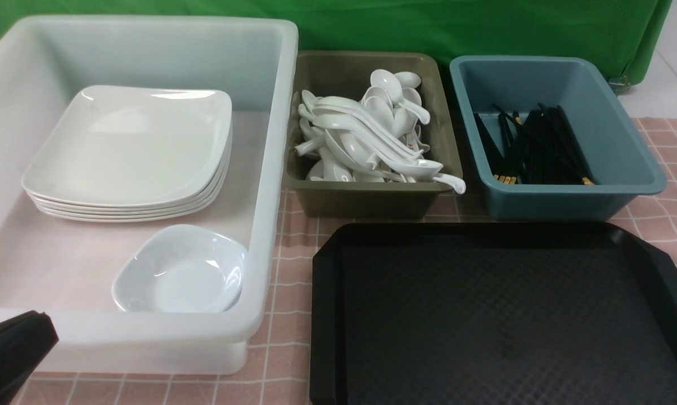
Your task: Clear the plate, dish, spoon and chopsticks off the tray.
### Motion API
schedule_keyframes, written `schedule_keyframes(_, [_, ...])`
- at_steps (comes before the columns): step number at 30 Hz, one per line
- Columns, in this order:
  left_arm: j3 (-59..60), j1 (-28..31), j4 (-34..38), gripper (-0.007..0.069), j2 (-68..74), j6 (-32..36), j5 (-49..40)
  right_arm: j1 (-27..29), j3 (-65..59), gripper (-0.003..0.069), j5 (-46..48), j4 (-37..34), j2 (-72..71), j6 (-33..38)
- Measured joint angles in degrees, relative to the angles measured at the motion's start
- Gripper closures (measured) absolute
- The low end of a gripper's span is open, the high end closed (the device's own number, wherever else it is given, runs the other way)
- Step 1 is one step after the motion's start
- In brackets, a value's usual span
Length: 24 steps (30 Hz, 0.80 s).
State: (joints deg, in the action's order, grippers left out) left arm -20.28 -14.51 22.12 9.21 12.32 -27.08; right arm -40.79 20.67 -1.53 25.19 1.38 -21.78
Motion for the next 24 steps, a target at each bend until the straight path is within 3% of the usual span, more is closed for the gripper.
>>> schedule_keyframes(11, [1.7,0.9,-5.9,0.0627,-0.5,0.1,3.8,0.0,0.0,0.0508,0.0,0.0,0.0,0.0])
schedule_keyframes(17, [13.5,8.5,-12.6,0.0627,-6.6,-0.7,17.5,0.0,0.0,0.0496,0.0,0.0,0.0,0.0])
schedule_keyframes(24, [20.6,14.9,-15.3,0.0627,-9.2,-0.7,19.4,0.0,0.0,0.0484,0.0,0.0,0.0,0.0])
